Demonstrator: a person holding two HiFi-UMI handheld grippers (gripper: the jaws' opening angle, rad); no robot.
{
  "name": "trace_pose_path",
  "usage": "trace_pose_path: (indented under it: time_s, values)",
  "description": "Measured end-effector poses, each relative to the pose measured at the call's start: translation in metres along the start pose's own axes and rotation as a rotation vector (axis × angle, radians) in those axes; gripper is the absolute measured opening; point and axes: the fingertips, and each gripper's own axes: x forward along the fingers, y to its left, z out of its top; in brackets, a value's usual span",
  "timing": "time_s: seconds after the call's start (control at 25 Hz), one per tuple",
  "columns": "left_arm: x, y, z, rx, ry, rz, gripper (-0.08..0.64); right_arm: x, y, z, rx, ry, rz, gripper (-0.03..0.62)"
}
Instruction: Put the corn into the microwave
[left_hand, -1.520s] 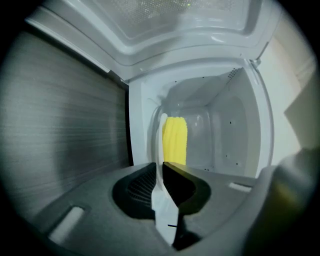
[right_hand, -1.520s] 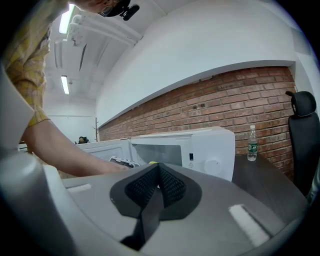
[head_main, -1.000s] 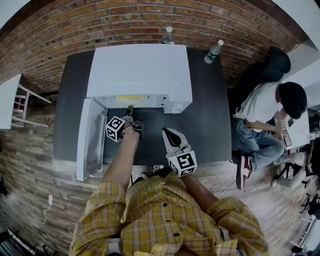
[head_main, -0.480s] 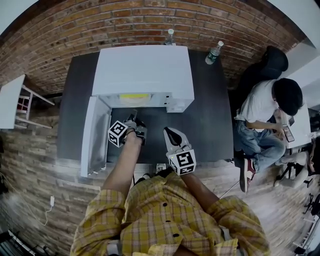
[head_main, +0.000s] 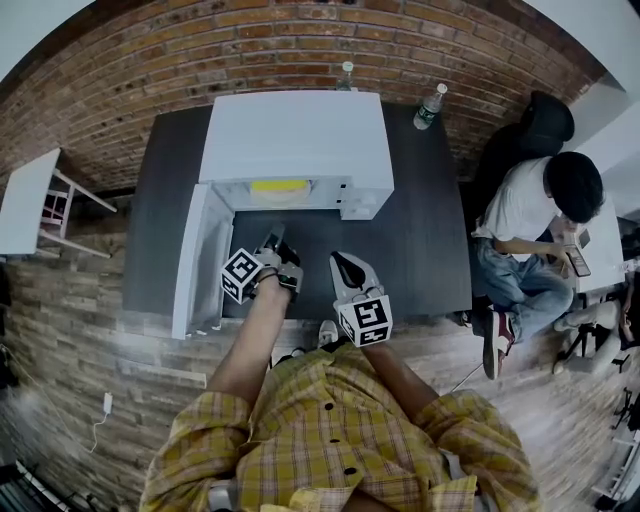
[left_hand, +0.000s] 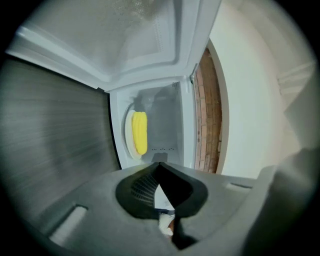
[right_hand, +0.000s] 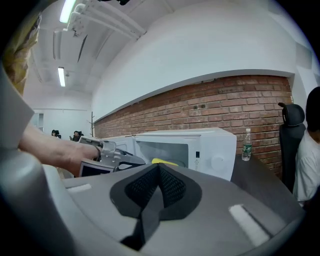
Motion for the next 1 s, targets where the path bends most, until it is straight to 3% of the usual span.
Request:
trace_pose_path:
  time_s: [0.4, 0.8, 1.0]
  values:
    - [-0.042, -0.041, -0.031, 0.175, 0.071, -0.128, -0.003, -0.017, 0.016, 0.0, 0.034, -0.012, -0.011, 0.003]
    - [-0.074, -0.063, -0.069, 0.556, 0.17, -0.185, -0.005, -0.034, 0.019, 0.001, 0.086, -0.049, -0.009, 0.003]
    - [-0.082, -0.066, -0.077, 0.654, 0.194, -0.195, -0.005, -0.038, 0.018, 0.002, 0.102, -0.066, -0.008, 0.003]
